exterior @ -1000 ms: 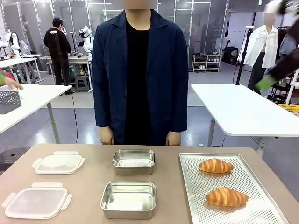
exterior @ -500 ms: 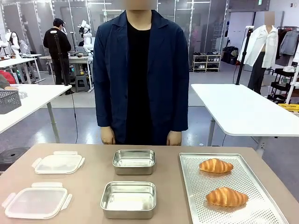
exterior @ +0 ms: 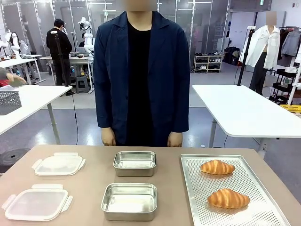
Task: Place the bread into the airtight container.
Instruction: Pick up a Butter Roll and place it into an empty Airtight Container.
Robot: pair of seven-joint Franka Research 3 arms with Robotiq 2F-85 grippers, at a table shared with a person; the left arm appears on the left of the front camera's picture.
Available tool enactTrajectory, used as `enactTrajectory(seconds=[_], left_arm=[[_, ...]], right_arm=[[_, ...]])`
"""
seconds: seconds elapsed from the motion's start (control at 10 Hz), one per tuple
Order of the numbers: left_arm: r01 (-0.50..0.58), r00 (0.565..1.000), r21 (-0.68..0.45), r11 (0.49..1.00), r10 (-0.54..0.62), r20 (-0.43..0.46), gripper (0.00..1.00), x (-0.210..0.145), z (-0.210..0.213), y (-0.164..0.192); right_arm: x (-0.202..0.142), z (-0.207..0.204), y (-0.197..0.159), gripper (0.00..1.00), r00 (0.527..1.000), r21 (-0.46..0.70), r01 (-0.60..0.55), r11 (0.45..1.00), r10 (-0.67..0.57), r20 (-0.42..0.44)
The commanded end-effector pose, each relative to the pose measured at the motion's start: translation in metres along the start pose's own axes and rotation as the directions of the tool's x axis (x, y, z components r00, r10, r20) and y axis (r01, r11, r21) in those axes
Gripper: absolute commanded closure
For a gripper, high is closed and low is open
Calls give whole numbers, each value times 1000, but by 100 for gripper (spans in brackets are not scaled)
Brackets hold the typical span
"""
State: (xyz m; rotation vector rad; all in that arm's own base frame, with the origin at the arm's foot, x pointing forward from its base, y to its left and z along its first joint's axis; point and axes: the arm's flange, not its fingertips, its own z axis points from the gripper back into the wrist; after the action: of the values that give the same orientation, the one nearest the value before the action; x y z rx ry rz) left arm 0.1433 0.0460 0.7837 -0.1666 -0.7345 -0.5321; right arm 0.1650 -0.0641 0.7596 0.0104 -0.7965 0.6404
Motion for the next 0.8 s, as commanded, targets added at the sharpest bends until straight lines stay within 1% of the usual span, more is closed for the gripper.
enactTrajectory(seconds=[0.0,0.1,0.2,0.3,0.4,0.5,0.6,0.7], left_arm=[[17,1000,-3,1000,-17,-4,0,0,5,-2],[17,1000,-3,1000,-17,-4,0,0,5,-2],[17,1000,-3,1000,-17,-4,0,0,5,-2],[17,1000,-3,1000,-17,-4,0,0,5,-2],[17,1000,-3,1000,-17,-4,0,0,5,-2],[17,1000,-3,1000,-17,-4,0,0,5,-2],[17,1000,-3,1000,-17,-4,0,0,5,-2],[17,1000,-3,1000,-17,-4,0,0,5,-2]], right_arm=[[15,10,-3,0,979,135,-200,970,204,-15],[26,5,-4,0,917,163,-372,914,389,-87],[37,-9,-2,0,803,211,-558,803,586,-105],[46,-41,0,0,713,300,-633,713,689,-133],[53,-68,3,0,651,387,-670,634,752,-103],[60,-100,3,0,622,437,-668,602,774,-116],[59,-141,12,0,594,476,-673,566,797,-109],[53,-179,17,0,599,510,-658,553,796,-91]])
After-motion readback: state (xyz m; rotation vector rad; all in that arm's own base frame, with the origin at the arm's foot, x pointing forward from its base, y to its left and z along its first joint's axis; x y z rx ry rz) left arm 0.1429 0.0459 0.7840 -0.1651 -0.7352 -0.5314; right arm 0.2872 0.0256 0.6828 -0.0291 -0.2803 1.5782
